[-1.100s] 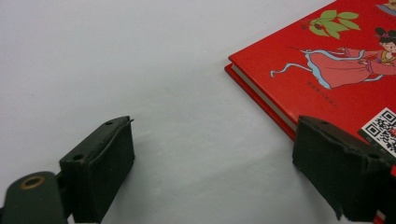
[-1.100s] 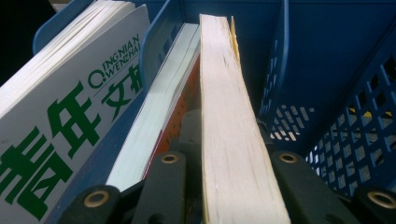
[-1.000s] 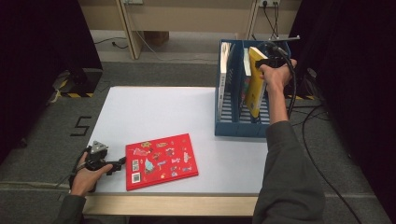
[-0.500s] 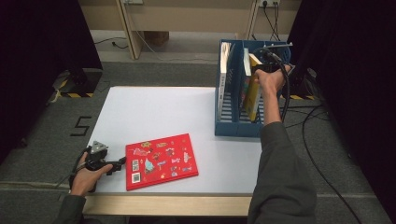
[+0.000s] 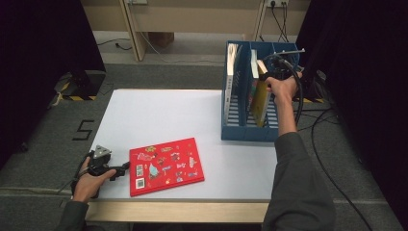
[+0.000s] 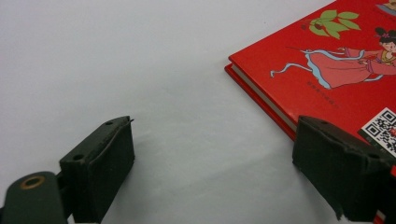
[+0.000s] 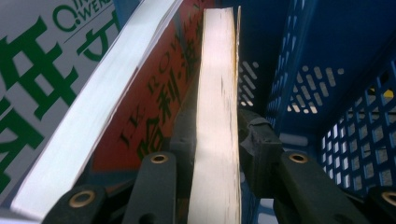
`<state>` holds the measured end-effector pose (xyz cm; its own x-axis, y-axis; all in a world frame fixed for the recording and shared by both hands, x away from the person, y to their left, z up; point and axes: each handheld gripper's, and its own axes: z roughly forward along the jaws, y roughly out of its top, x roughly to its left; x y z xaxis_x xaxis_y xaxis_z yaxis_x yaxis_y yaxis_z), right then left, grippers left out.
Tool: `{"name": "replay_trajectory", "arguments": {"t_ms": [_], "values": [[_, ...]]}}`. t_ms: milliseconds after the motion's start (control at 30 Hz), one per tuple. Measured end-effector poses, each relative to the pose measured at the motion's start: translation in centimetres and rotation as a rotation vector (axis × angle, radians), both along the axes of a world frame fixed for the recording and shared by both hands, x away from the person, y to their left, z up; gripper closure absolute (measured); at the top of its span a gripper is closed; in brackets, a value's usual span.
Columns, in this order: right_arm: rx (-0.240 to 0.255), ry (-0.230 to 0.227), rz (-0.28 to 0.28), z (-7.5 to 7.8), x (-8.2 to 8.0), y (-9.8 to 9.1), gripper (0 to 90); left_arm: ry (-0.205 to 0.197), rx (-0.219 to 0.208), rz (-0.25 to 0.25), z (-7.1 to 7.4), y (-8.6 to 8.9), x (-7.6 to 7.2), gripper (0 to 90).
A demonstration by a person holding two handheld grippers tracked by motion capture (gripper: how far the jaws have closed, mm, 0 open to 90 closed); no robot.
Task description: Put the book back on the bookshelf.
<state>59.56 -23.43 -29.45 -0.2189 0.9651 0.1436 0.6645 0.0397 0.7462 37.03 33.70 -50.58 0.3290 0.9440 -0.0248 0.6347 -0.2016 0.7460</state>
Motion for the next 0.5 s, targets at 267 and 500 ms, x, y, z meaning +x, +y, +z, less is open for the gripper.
{"name": "replay_trajectory", "arguments": {"t_ms": [267,500], "values": [[0.043,0.002,0.039,0.2,-1.2,-0.3,61.8,0.003,0.001,-0.001,0.0,0.0,0.0,11.8],[0.052,-0.023,0.089,0.4,-2.7,-0.6,54.6,0.003,0.001,-0.001,0.0,0.0,0.0,11.8]]}}
